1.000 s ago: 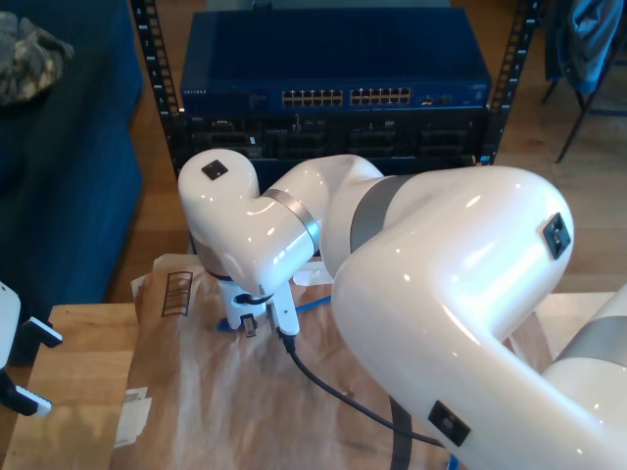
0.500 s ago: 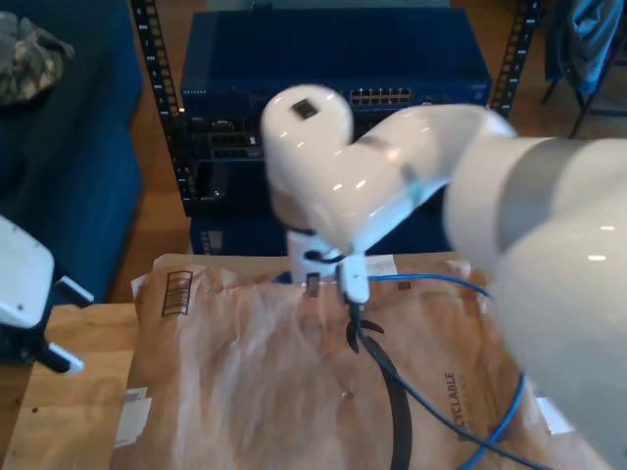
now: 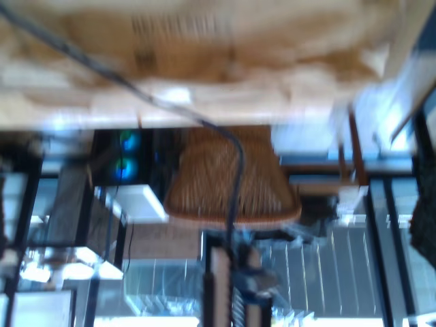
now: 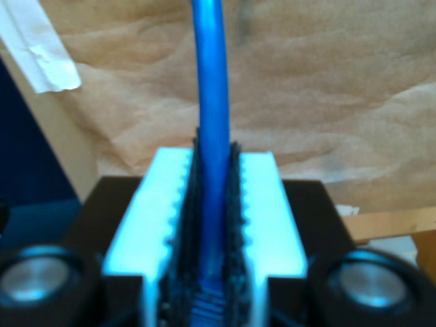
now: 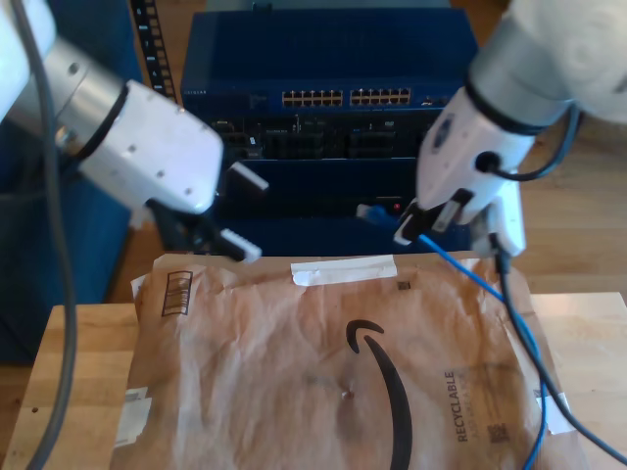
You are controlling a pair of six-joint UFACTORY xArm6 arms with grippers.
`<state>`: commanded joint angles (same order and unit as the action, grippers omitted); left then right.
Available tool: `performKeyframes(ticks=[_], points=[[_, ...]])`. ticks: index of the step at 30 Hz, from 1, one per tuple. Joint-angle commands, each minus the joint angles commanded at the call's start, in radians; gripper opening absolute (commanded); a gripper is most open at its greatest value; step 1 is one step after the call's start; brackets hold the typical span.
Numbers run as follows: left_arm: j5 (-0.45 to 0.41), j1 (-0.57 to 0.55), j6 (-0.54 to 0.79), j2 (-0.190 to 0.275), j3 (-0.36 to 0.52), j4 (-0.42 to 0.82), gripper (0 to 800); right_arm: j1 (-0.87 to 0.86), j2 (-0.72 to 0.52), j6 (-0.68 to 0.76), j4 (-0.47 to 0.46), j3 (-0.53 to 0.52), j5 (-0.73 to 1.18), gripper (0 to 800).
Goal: Grab the cable and plug it in
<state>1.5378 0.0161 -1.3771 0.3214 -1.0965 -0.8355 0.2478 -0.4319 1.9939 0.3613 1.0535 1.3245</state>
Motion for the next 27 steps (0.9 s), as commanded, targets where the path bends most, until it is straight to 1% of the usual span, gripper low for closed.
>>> performKeyframes(ticks=[2, 4, 5, 7, 10, 12, 14, 23, 27], points=[[0.003, -0.006, 0.006, -0.005, -0.025, -0.026, 799, 0.0, -0.043, 0.0, 0.005, -0.017, 0.017, 7], [0.003, -0.032, 0.008, -0.018, -0.052, -0.037, 799, 0.0, -0.081, -0.005, 0.054, -0.026, 0.028, 7], [0.005, -0.051, 0.006, -0.029, -0.069, -0.037, 799, -0.002, -0.091, -0.006, 0.075, -0.025, 0.034, 7], [0.005, -0.063, 0.006, -0.046, -0.11, -0.038, 799, -0.005, -0.098, -0.006, 0.087, -0.021, 0.034, 7], [0.025, -0.069, 0.003, -0.049, -0.15, -0.057, 799, -0.012, -0.095, -0.02, 0.112, 0.0, 0.031, 7], [0.028, -0.068, 0.003, -0.049, -0.155, -0.112, 799, -0.032, -0.094, -0.028, 0.155, 0.003, 0.031, 7], [0.029, -0.064, 0.003, -0.049, -0.153, -0.164, 799, -0.049, -0.092, -0.043, 0.169, 0.003, 0.031, 8], [0.031, -0.061, 0.0, -0.048, -0.129, -0.18, 799, -0.058, -0.092, -0.048, 0.173, 0.006, 0.029, 10], [0.054, -0.061, -0.031, -0.046, -0.127, -0.222, 798, -0.058, -0.092, -0.049, 0.175, 0.026, 0.028, 10]])
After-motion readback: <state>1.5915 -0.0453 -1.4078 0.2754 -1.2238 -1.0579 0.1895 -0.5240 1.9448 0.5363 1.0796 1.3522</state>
